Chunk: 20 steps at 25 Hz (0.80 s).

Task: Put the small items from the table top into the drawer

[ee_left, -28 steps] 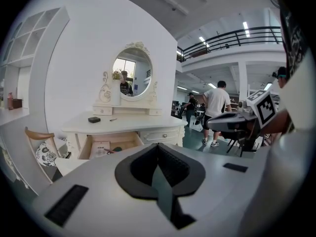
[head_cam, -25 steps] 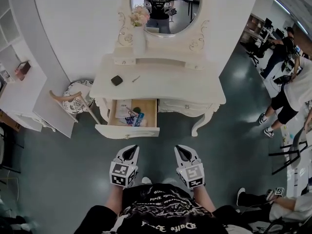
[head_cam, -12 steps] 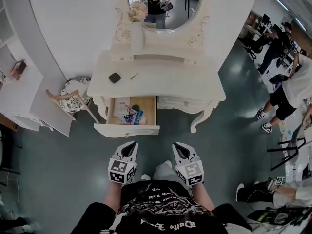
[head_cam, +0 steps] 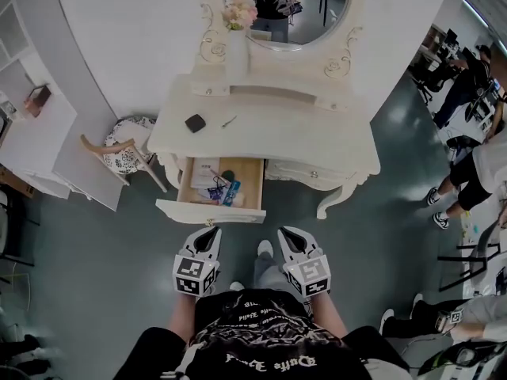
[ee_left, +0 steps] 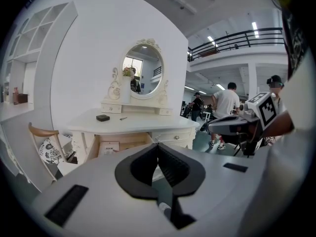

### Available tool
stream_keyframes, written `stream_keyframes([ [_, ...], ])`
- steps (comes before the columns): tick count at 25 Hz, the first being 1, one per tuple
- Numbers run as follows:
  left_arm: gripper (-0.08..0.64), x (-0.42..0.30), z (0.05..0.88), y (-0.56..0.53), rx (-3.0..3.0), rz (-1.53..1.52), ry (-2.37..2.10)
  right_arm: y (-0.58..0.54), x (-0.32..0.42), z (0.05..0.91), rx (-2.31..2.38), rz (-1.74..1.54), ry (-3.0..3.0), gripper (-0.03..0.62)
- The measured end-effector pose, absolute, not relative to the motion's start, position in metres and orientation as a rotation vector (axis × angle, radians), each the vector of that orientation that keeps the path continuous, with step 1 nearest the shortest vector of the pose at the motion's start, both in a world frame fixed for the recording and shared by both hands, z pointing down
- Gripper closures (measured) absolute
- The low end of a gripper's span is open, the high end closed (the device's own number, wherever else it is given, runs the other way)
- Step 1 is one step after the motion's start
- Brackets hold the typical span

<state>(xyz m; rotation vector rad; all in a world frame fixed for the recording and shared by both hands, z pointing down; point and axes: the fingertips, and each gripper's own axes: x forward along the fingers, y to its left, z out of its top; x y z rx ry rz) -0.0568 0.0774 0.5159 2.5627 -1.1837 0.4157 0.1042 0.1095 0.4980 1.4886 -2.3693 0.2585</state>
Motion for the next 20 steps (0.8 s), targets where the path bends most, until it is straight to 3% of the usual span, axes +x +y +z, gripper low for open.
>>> stream_keyframes([
  [20,0.545,-0.011,0.514,-0.023,2.429,0.396,-1.343,-0.021,0.132,0.502,1.206,0.294,-2.501,0.580],
])
